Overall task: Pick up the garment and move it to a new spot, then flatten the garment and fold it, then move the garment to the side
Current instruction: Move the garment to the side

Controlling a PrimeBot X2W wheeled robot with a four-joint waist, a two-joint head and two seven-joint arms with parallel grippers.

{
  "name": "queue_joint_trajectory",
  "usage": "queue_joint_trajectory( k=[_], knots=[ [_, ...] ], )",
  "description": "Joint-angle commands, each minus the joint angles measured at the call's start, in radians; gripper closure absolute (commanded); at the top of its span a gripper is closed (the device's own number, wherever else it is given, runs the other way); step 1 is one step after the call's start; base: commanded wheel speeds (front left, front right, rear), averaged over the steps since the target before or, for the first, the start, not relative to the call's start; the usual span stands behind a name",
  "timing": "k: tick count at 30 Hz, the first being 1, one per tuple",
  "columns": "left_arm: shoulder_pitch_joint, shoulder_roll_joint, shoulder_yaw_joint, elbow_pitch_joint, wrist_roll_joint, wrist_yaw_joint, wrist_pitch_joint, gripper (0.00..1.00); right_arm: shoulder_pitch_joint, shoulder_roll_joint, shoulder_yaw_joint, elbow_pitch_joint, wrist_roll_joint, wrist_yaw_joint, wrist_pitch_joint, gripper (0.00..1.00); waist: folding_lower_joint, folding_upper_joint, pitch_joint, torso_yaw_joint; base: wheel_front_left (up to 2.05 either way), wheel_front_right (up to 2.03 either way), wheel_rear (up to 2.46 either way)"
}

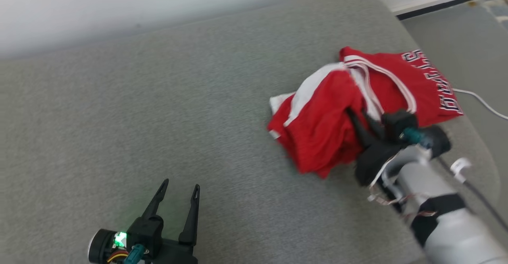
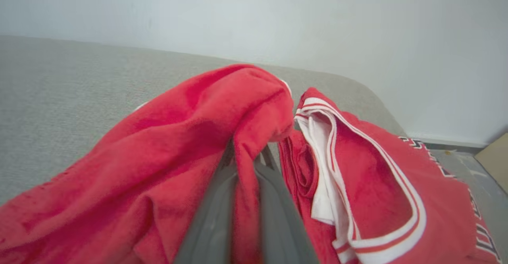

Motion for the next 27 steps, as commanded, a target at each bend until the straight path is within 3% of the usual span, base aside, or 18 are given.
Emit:
queue_joint_trajectory(
  k=[1, 8, 18, 19, 21, 27],
  knots=[
    [-0.007, 0.002, 0.001, 0.001, 0.005, 0.0, -0.003, 0.0, -0.018, -0.014, 0.005, 0.008, -0.012, 0.0, 0.003, 1.0, -0.0001, -0.0001, 0.04, 0.06, 0.0, 0.0, 0.0],
    [-0.02, 0.006, 0.012, -0.005, 0.018, 0.004, -0.003, 0.0, -0.168, -0.159, 0.04, 0.14, -0.061, 0.0, 0.029, 1.0, -0.0001, -0.0001, 0.074, 0.14, 0.0, 0.0, 0.0],
    [-0.033, 0.007, 0.009, -0.005, 0.029, 0.005, -0.003, 0.0, -0.265, -0.346, -0.077, 0.361, -0.139, 0.0, 0.014, 1.0, -0.0001, -0.0001, 0.099, 0.209, 0.0, 0.0, 0.0],
    [-0.034, 0.007, 0.01, -0.006, 0.029, 0.004, -0.003, 0.0, -0.265, -0.361, -0.095, 0.374, -0.149, 0.0, 0.014, 0.84, -0.0001, -0.0001, 0.1, 0.211, 0.0, 0.0, 0.0],
    [-0.034, 0.008, 0.013, -0.005, 0.031, 0.007, -0.003, 0.0, -0.258, -0.386, -0.148, 0.398, -0.159, 0.0, 0.009, 0.0, -0.0001, -0.0001, 0.101, 0.215, 0.0, 0.0, 0.0],
    [-0.026, 0.01, 0.026, 0.014, 0.031, 0.016, -0.003, 0.0, -0.217, -0.413, -0.362, 0.419, -0.186, 0.0, -0.001, 0.0, -0.0001, -0.0001, 0.084, 0.216, 0.0, 0.0, 0.0]
  ],
)
